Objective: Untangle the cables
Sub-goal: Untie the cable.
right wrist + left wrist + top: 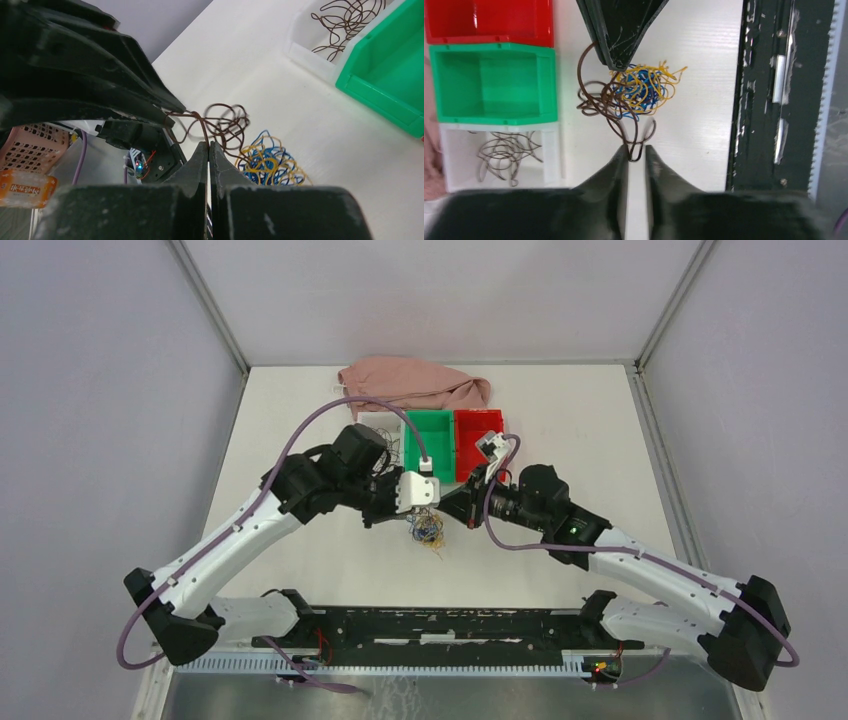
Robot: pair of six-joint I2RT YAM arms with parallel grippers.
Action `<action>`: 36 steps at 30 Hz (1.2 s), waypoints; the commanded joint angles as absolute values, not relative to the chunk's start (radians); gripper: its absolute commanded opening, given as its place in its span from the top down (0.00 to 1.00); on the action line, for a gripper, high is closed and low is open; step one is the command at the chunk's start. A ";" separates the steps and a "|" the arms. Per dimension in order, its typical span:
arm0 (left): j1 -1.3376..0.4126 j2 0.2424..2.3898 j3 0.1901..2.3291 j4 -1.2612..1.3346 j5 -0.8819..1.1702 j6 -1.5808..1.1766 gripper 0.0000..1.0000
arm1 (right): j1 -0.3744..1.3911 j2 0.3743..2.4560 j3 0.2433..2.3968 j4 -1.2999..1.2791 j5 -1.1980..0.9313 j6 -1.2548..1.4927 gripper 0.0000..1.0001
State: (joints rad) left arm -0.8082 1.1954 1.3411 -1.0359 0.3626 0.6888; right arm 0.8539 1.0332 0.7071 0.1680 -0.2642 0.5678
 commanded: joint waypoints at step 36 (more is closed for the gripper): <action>-0.806 0.983 1.068 -0.565 0.398 0.648 0.60 | 0.891 1.062 0.864 0.207 -0.417 0.608 0.99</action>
